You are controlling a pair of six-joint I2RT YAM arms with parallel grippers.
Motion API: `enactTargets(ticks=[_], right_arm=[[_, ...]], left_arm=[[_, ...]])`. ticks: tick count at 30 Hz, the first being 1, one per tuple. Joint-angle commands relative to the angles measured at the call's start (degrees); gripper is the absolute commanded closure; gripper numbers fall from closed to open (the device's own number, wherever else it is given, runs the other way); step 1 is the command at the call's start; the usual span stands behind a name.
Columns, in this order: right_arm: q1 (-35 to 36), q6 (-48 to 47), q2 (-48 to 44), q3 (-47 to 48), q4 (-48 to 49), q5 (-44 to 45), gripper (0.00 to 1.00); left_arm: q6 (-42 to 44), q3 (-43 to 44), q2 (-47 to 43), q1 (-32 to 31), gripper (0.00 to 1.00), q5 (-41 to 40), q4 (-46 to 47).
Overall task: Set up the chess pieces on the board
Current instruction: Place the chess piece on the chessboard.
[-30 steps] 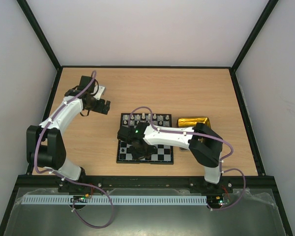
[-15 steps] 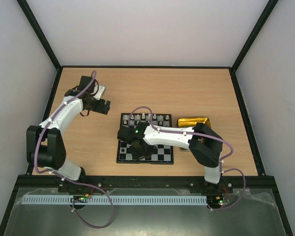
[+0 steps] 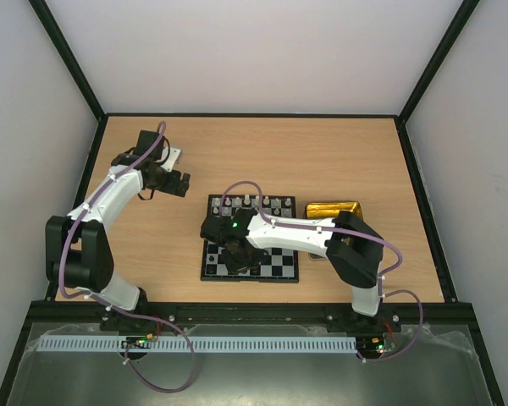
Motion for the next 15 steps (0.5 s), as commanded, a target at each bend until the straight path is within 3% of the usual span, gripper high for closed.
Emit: enactTargets(ticks=[1, 15], right_arm=[[-0.3, 0.2, -1.3, 2.2, -1.5, 1.4, 0.8], [-0.3, 0.5, -1.9, 2.9, -3.1, 2.7, 0.8]], left_arm=[[0.4, -0.6, -1.3, -0.2, 0.01, 0.7, 0.0], [0.4, -0.6, -1.3, -0.2, 0.01, 0.9, -0.1]])
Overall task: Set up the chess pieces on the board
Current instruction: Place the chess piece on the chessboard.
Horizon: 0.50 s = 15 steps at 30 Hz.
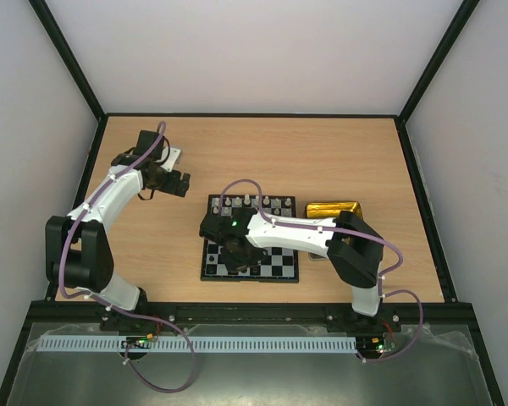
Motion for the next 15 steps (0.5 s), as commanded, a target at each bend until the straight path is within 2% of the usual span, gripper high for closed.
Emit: enactTargets(ticks=[1, 11, 15], right_arm=[[-0.3, 0.6, -2.0, 1.6, -2.7, 2.4, 0.8], [-1.0, 0.3, -3.4, 4.9, -6.7, 5.8, 0.8], [-5.4, 0.4, -7.4, 8.2, -9.6, 8.0, 0.8]], left_arm=[[0.4, -0.6, -1.4, -0.2, 0.01, 0.7, 0.0], [0.4, -0.8, -1.6, -0.2, 0.01, 0.7, -0.1], [0.4, -0.8, -1.7, -0.2, 0.01, 0.6, -0.1]])
